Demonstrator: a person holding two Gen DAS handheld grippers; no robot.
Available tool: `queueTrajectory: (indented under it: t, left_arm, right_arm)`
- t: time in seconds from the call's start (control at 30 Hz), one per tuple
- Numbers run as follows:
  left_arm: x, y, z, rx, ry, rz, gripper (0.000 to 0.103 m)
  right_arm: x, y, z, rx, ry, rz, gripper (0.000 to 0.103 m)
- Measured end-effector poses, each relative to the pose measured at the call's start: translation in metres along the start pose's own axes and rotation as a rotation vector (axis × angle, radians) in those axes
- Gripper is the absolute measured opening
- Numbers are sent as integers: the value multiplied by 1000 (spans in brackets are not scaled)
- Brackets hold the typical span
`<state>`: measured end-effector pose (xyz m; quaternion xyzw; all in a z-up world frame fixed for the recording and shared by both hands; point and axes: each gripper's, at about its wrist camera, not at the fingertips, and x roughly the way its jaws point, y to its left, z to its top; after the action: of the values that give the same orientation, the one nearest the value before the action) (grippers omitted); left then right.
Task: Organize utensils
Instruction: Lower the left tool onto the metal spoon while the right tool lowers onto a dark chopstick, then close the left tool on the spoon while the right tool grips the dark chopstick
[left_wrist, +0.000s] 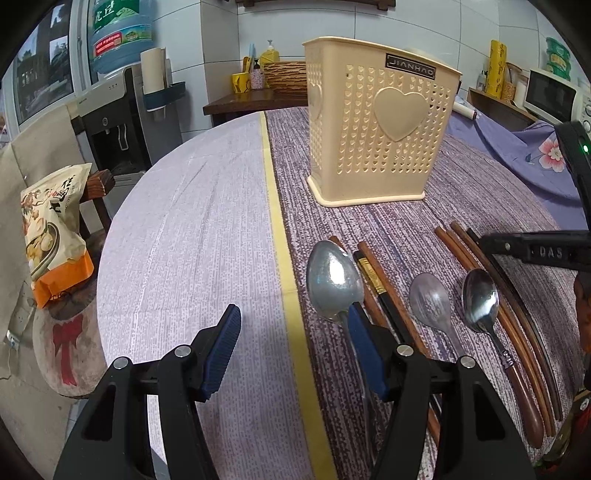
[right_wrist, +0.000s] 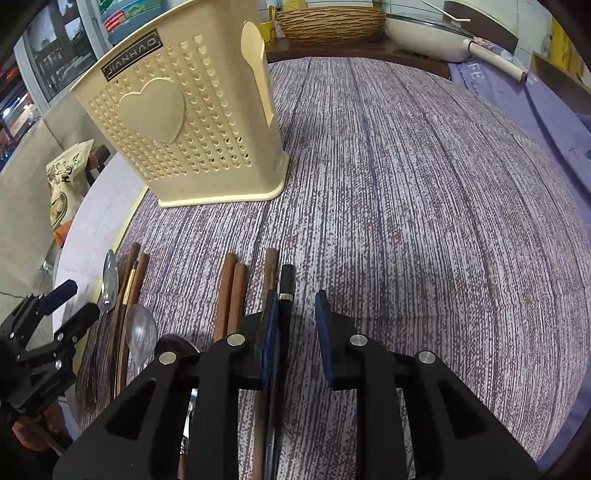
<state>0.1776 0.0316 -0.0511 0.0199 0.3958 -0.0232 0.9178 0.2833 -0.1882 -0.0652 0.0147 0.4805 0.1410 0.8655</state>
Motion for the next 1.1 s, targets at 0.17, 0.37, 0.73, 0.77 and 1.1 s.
queueTrajectory:
  t: [0.17,0.37,0.73,0.77,1.1]
  left_arm:
    - [1,2,1,-8,0,0,59]
    - [1,-2,2,10,-1,-5,59]
    - [10,-13,13,-1,22,-22,57]
    - [12,-13,15,-14,29,-31,57]
    - [27,-25,25,-66,55,7,55]
  right_arm:
    - [0,17,-6,-71,-3,-43,21]
    - [0,21,-7,-87,-7,-63,21]
    - [-2,28,-17,-93,-59,-94,20]
    - [-2,27,-17,-92,-60,-94,20]
    - [-3,25,-17,-79,-71,-84,20]
